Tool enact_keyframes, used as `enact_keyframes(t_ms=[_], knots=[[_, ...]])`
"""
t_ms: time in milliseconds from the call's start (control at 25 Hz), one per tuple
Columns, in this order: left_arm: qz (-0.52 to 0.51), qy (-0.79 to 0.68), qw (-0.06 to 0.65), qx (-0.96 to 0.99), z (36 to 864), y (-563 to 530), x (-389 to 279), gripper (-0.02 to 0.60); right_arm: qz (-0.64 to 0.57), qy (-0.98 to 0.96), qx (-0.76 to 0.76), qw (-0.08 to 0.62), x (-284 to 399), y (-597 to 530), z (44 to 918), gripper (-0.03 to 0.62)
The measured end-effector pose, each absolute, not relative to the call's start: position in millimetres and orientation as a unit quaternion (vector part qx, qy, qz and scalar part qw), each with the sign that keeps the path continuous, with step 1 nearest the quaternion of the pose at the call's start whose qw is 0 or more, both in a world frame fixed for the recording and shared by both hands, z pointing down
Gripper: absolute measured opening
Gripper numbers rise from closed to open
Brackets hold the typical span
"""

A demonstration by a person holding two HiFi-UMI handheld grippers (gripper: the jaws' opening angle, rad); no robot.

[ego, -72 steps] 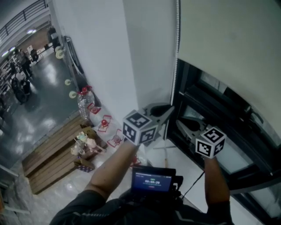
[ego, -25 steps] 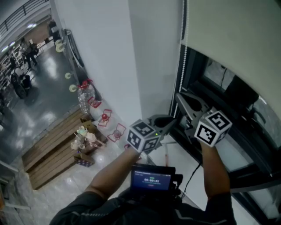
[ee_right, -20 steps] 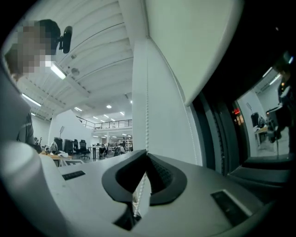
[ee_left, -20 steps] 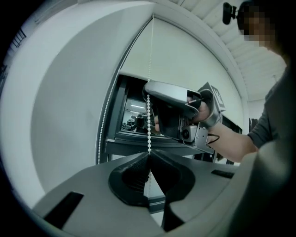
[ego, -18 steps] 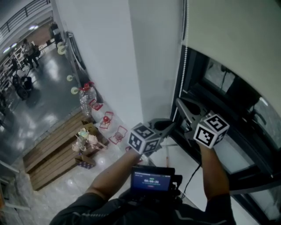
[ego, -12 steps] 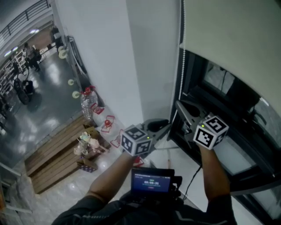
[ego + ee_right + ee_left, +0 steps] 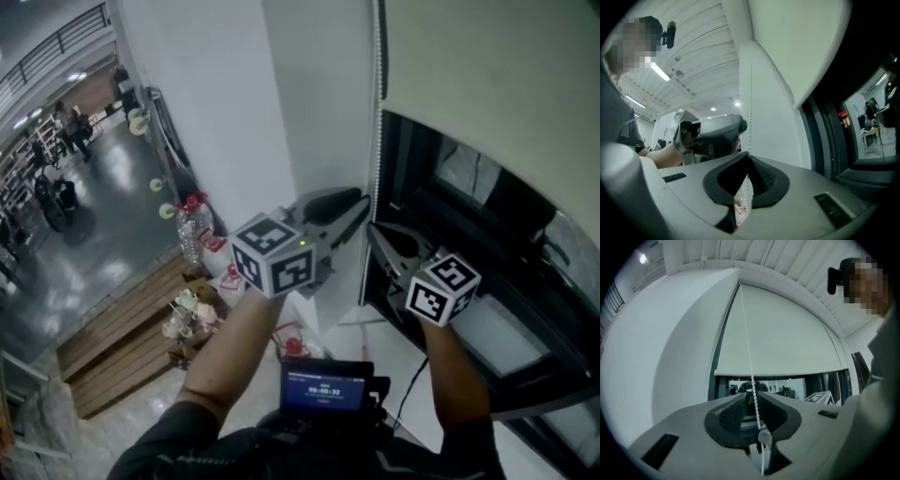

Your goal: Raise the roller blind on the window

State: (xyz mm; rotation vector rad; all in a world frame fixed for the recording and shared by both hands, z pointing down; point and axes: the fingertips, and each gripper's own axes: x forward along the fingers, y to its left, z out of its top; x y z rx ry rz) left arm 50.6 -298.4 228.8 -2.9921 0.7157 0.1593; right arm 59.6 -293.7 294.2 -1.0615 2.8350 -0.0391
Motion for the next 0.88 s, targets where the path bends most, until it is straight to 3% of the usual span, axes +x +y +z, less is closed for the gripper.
enact_keyframes(t_ms=[200,240,640,880], knots=[[0.055,0.219,0.065,-0.972,191.7,-302.0,75.7,0.073,-0.009,0.935,-0.351,0.06,59.8,-293.1,293.4,0.002],[0.054,0.227,0.067,-0.97,190.5,-304.8,77.0,0.015,-0.009,0.934,-0.352,0.06,60.8,-293.0,293.2,0.002],[0.065,0.245,0.086,-0.964,195.3,-307.0,77.7,0.008,-0.018,0.932,-0.357,0.067,65.9,-292.4,295.2,0.002],[0.028,0.259,0.07,-0.963,242.8,-311.2,79.1,0.008,-0.058,0.93,-0.362,0.031,62.6,-296.6,341.7,0.002]])
